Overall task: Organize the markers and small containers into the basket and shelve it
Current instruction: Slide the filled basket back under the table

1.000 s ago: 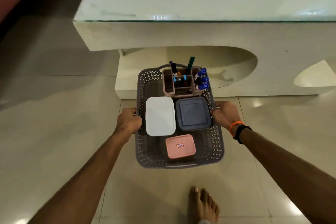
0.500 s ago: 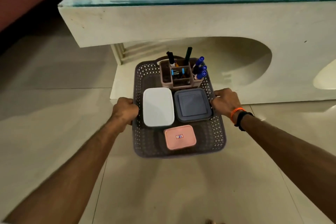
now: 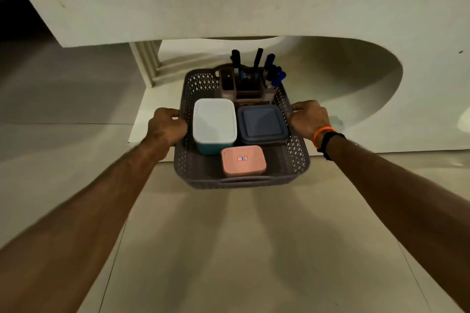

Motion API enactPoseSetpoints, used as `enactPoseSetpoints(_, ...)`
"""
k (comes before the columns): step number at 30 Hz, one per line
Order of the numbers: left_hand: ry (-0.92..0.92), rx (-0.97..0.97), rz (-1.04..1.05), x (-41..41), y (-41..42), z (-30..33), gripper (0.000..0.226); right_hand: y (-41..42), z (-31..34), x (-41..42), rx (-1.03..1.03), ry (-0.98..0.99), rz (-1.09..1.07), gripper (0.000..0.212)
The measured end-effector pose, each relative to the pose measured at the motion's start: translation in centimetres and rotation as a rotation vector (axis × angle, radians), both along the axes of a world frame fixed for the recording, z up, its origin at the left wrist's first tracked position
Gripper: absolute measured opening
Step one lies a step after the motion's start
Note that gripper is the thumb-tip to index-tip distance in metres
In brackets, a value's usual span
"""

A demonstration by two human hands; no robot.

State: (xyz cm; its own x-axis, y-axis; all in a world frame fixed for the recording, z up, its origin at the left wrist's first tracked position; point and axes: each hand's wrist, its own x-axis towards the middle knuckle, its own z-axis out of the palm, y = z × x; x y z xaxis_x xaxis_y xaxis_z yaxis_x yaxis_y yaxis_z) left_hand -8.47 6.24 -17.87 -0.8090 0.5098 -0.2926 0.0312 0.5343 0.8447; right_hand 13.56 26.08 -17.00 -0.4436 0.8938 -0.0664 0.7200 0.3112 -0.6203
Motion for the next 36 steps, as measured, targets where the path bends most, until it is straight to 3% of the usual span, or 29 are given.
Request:
enactPoseSetpoints(2,0.144,-0.043,-0.090,1.6,-1.1,0.5,0.048,-1.7,0.2,0.6,0.033,-0.005,0.069,0.034)
enactPoseSetpoints(6,0.662,-0.114,-0.494,7.3,-4.9,1.9,0.076,-7.9,0.3,3.4,0.367,-0.042,0.328,0.051)
enactPoseSetpoints(10,0.813,-0.309,-0.776,10.4,-7.5,0.8,0.092,-12.2,-0.3,5.9,0.504,-0.165,0.520,0.064)
enactPoseSetpoints(14,0.985,-0.406,-0.776,11.0,-7.2,-1.0,0.081,-13.3,-1.5,6.4,0.593,-0.255,0.615,0.063)
enactPoseSetpoints(20,1.063,-0.439,-0.754,9.6,-5.6,-0.9,0.069,-11.2,-2.3,4.6,0.651,-0.361,0.600,0.053)
enactPoseSetpoints(24,0.982,-0.498,-0.762,7.4,-2.7,-0.3,0.058,-9.4,-1.9,1.6,0.617,-0.381,0.599,0.053)
enactPoseSetpoints(36,0.937,-0.600,-0.740,3.3,4.1,0.0,0.061,-3.9,-1.1,-3.3,0.551,-0.484,0.557,0.044)
